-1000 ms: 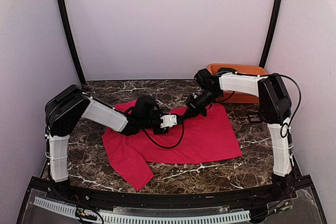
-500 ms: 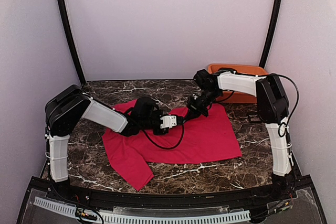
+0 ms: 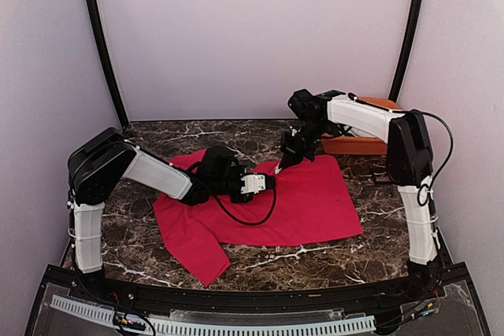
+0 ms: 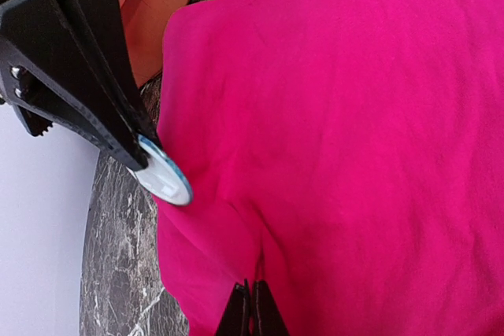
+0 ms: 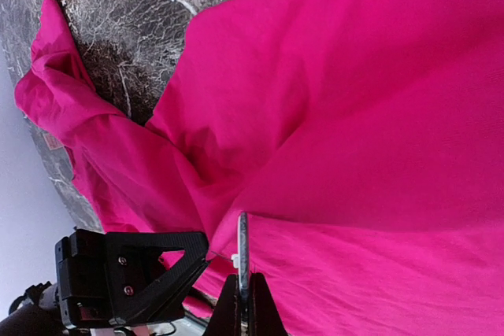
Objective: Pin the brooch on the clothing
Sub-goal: Cross the brooch on the flattened clothing.
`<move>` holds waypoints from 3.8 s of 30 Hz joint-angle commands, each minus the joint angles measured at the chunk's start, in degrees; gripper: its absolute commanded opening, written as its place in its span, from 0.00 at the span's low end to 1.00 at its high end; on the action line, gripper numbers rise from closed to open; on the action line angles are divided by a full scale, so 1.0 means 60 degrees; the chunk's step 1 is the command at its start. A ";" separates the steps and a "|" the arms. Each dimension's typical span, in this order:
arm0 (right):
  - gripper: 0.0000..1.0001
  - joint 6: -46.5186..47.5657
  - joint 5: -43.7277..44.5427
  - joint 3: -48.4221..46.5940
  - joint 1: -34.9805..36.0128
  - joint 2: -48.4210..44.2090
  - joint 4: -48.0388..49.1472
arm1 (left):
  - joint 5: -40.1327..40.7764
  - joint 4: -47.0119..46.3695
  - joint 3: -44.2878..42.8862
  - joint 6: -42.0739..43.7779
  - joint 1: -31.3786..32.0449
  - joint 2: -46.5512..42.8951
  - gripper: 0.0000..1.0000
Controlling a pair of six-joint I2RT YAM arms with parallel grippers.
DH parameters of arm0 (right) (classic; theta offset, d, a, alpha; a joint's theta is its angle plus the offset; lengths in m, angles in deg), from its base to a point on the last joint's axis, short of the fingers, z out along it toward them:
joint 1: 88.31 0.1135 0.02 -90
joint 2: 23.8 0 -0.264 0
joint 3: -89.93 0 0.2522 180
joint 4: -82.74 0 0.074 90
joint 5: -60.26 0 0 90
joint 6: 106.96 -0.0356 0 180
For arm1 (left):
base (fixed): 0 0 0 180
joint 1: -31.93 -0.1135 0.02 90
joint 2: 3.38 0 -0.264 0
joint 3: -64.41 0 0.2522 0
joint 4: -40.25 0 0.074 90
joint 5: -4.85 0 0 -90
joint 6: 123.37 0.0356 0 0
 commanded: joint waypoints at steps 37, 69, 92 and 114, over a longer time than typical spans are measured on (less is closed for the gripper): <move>0.00 0.2727 0.1156 -0.2093 0.0842 0.1259 -0.1913 | -0.0186 -0.0241 0.0226 0.0024 0.0145 -0.0540 0.01; 0.00 0.1834 -0.0395 0.0180 0.0227 -0.0223 -0.1554 | 0.0217 -0.0604 0.0329 0.0060 0.0173 -0.0511 0.01; 0.00 -0.0051 -0.2316 0.2059 0.0026 -0.0624 0.1035 | 0.0213 -0.0885 0.0457 0.0038 0.0245 -0.0514 0.01; 0.00 -0.0797 -0.2253 0.2465 -0.0333 -0.0853 0.1517 | 0.0111 -0.0992 0.0577 0.0213 0.0304 -0.0504 0.01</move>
